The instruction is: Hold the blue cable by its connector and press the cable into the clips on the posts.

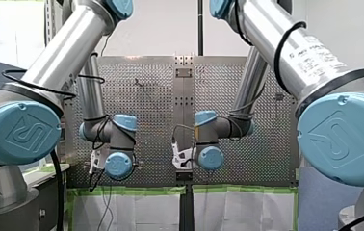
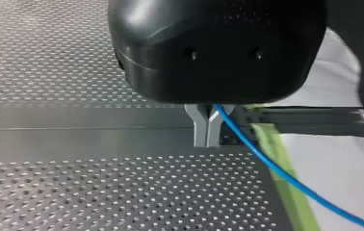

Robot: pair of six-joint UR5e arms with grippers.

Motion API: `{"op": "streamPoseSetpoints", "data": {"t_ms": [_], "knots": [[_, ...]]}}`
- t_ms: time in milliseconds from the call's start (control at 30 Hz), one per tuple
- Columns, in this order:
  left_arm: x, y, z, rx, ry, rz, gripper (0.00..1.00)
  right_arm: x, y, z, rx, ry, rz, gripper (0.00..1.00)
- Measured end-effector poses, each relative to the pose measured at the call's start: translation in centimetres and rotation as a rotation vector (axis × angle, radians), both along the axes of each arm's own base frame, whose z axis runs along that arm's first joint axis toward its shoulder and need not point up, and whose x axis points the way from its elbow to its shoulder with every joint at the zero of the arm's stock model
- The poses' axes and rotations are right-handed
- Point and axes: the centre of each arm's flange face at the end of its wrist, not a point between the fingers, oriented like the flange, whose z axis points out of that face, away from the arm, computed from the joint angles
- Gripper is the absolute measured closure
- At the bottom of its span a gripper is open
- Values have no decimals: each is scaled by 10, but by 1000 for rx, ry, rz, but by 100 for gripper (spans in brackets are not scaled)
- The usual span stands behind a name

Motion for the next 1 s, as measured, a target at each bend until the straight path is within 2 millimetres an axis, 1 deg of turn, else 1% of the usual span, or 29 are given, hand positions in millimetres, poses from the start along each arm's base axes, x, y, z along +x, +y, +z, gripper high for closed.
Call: {"op": "streamPoseSetpoints", "data": {"t_ms": [200, 367, 533, 800, 867, 1000], "knots": [[-1, 1, -3, 16, 9, -2, 100, -4, 4, -7, 34, 36, 0, 100], [-2, -1, 1, 24, 9, 6, 100, -5, 3, -6, 38, 35, -4, 100], [-1, 4, 14, 31, 8, 47, 100, -2, -3, 11, 41, -1, -18, 100], [2, 6, 35, 35, 9, 51, 100, 7, -7, 43, 37, -98, 19, 100], [4, 6, 40, 31, 5, 55, 100, 10, -9, 52, 36, -122, 31, 100], [16, 4, 56, 17, -15, 65, 100, 19, -14, 76, 25, -162, 64, 100]]}}
